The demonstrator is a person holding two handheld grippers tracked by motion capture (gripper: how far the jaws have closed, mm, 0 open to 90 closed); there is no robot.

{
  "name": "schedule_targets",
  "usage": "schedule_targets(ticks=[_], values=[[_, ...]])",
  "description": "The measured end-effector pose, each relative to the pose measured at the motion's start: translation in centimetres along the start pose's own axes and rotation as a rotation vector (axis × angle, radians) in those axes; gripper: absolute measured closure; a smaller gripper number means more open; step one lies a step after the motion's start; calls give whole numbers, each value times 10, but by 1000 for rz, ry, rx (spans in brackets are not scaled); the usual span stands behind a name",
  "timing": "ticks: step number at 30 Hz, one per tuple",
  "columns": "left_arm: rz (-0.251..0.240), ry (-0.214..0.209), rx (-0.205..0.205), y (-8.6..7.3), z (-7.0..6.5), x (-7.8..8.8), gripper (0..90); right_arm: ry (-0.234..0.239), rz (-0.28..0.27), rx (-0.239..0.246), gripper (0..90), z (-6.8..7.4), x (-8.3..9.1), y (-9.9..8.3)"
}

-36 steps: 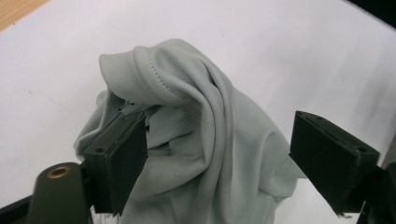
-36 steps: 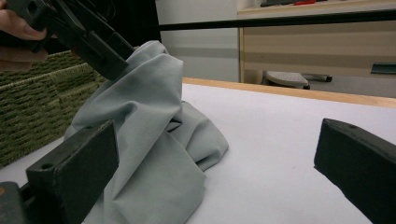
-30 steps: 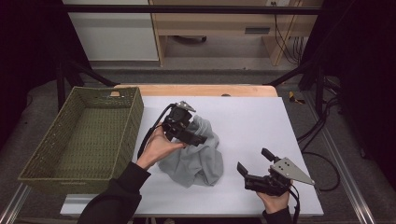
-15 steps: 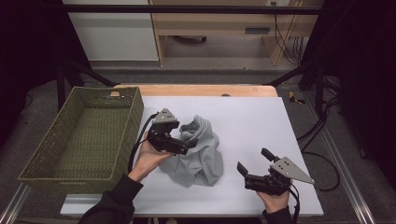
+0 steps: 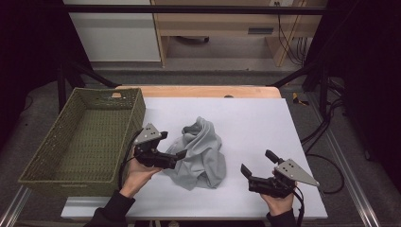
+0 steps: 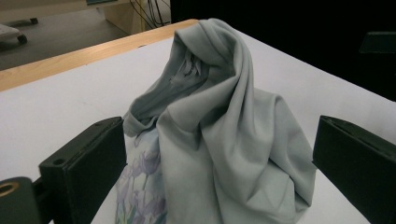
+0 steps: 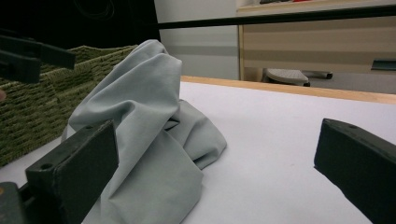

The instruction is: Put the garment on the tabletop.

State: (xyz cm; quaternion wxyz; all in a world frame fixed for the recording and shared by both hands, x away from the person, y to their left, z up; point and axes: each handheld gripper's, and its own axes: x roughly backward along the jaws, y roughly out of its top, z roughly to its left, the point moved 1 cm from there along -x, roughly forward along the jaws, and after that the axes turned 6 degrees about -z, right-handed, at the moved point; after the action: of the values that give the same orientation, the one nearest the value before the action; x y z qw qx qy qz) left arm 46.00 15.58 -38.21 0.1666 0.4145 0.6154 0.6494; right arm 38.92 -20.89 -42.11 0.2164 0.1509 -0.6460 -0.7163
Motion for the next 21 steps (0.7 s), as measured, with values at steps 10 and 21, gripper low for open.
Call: schedule_targets(ticks=[10,21], values=[[-108,29,7,-24,-4,20,28,1,10,3,0,0,0,-1],[-116,66,-15,-43,-10,39,27,-1,23,9,0,-2,-1,-3]])
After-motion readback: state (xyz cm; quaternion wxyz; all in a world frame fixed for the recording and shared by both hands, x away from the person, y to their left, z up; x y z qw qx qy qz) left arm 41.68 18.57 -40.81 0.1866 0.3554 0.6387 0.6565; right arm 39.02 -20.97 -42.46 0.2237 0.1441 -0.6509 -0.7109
